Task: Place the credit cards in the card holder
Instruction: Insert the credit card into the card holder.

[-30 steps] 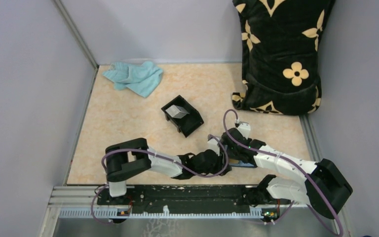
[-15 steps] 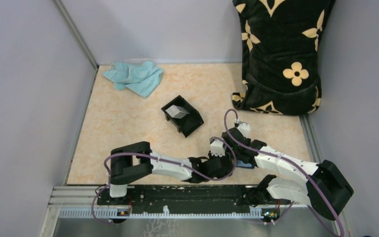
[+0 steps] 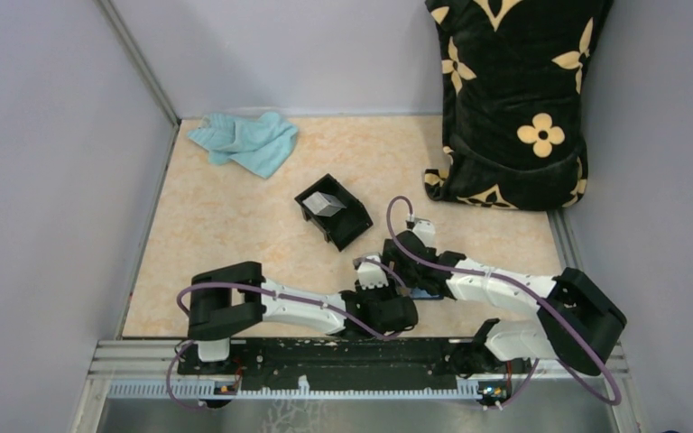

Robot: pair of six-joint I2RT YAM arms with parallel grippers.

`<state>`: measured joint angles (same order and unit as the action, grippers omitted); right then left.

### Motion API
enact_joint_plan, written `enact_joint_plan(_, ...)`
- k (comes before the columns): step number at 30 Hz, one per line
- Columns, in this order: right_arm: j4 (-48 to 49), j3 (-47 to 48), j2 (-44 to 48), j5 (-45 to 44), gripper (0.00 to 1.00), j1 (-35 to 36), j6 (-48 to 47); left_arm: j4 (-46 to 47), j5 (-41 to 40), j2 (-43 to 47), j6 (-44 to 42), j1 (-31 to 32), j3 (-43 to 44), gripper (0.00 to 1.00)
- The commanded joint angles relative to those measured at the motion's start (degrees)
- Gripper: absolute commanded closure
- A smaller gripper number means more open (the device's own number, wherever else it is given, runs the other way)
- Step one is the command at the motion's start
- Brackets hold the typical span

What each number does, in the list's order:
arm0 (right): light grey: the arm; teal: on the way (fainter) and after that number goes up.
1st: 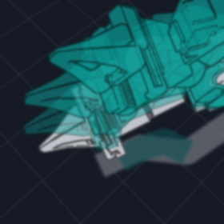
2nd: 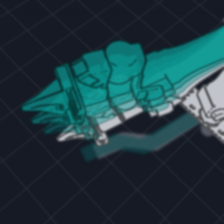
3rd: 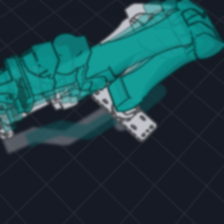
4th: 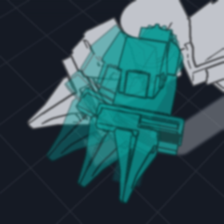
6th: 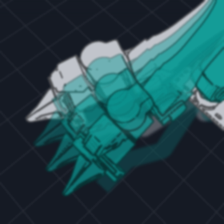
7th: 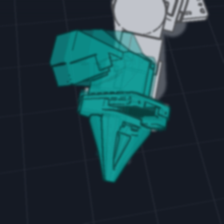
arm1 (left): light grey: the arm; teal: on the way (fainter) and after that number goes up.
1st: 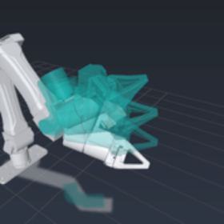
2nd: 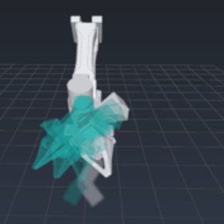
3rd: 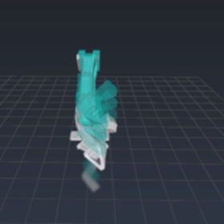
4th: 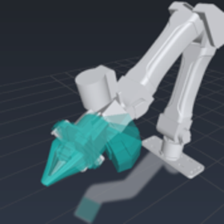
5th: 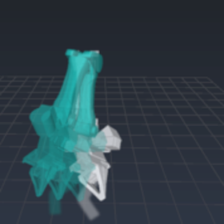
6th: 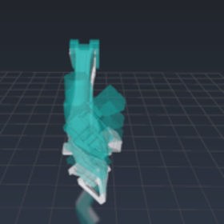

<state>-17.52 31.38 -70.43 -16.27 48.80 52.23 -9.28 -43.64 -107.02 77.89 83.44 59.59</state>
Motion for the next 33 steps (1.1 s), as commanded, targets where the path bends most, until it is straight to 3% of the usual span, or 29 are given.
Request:
enact_joint_plan(1,-1.5,1.6,0.3,1.8,0.21,2.4,0.7,-12.2,-4.4,-0.2,8.5,-1.3,-3.2,0.44)
enact_joint_plan(9,-6.5,2.9,3.6,-0.7,0.21,2.5,-0.6,-22.2,-6.7,-4.2,19.5,-1.4,-0.4,0.42)
enact_joint_plan(14,-9.3,4.1,4.5,-2.8,0.21,2.5,-1.7,-22.5,-6.5,-4.5,23.2,-1.6,-1.5,0.41)
enact_joint_plan(33,-3.5,2.3,0.1,2.0,0.22,-0.6,-3.3,-17.8,-6.9,-0.8,21.3,-1.6,-5.9,0.41)
